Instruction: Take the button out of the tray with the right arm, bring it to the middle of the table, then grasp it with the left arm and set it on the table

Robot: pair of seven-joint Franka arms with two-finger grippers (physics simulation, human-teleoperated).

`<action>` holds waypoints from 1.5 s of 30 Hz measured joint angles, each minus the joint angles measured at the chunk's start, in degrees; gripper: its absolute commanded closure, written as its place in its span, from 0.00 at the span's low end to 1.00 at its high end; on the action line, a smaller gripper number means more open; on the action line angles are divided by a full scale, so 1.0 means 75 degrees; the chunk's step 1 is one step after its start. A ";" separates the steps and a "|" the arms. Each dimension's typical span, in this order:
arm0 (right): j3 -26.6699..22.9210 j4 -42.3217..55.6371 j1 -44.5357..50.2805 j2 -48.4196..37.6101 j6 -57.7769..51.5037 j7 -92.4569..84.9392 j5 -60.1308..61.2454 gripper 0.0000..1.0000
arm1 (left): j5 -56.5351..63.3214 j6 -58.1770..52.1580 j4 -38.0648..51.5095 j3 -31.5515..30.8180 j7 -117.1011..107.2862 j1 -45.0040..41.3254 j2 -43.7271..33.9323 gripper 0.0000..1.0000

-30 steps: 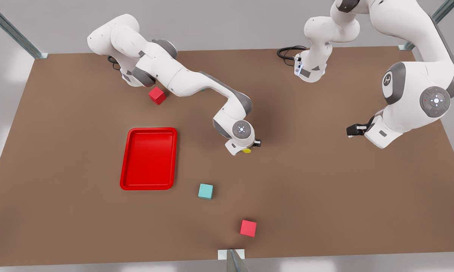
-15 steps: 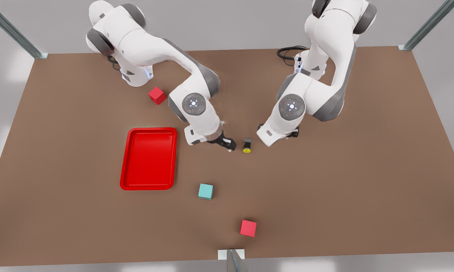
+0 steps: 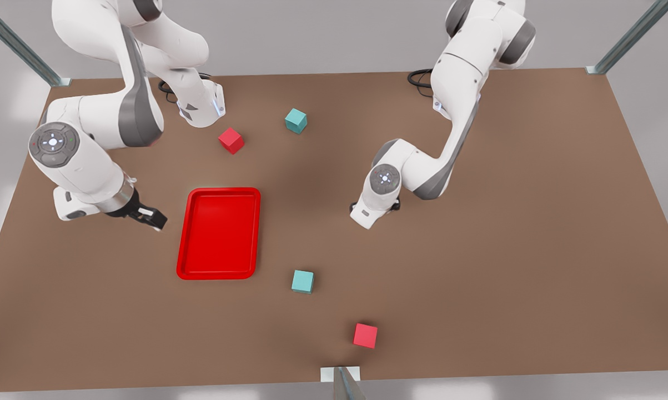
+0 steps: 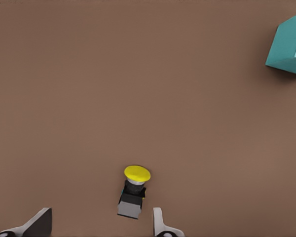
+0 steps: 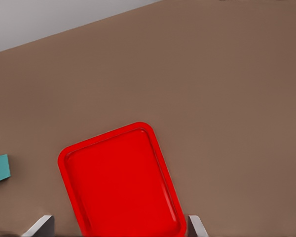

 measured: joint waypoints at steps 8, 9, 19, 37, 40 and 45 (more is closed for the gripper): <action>-0.0007 0.0007 -0.0017 0.0000 -0.0196 -0.1286 -0.0039 0.00 | 0.0022 0.1325 -0.0806 0.0000 0.1077 -0.0179 0.0412 0.00; -0.0009 0.0007 -0.0018 0.0000 -0.0206 -0.1411 -0.0040 0.00 | 0.0024 0.1408 -0.0930 0.0005 0.1234 -0.0178 0.0421 0.00; -0.0011 0.0007 -0.0015 0.0002 -0.0248 -0.2332 -0.0045 0.00 | -0.0122 0.1879 -0.1232 -0.0006 0.1992 -0.0213 0.0763 0.00; -0.0011 0.0007 -0.0015 0.0012 -0.0245 -0.3096 -0.0033 0.00 | -0.0226 0.2397 -0.1120 -0.0141 0.1843 -0.0195 0.1214 0.45; -0.0011 0.0007 -0.0015 0.0021 -0.0244 -0.3164 -0.0043 0.00 | -0.0223 0.2409 -0.1120 -0.0141 0.1831 -0.0188 0.1229 0.50; -0.0011 0.0007 -0.0015 0.0024 -0.0244 -0.3255 -0.0056 0.00 | -0.0219 0.2405 -0.1104 -0.0141 0.1802 -0.0198 0.1243 0.50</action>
